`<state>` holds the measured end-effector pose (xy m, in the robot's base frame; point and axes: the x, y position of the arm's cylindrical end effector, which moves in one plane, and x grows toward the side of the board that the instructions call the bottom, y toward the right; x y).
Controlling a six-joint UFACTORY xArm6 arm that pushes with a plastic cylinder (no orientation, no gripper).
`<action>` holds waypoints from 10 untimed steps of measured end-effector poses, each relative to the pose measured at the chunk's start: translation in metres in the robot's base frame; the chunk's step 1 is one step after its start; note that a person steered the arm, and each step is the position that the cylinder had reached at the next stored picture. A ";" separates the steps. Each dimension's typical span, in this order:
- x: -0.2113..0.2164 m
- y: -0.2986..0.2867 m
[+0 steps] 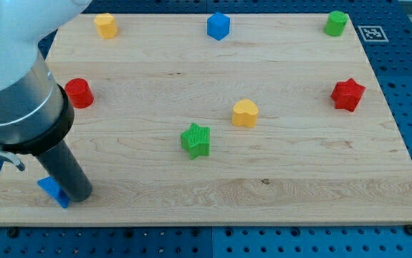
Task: Slide the yellow heart towards the bottom right
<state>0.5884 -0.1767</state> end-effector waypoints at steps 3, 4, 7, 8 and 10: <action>-0.096 0.084; -0.096 0.107; -0.096 0.152; -0.096 0.152; -0.097 0.152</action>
<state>0.4914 -0.0249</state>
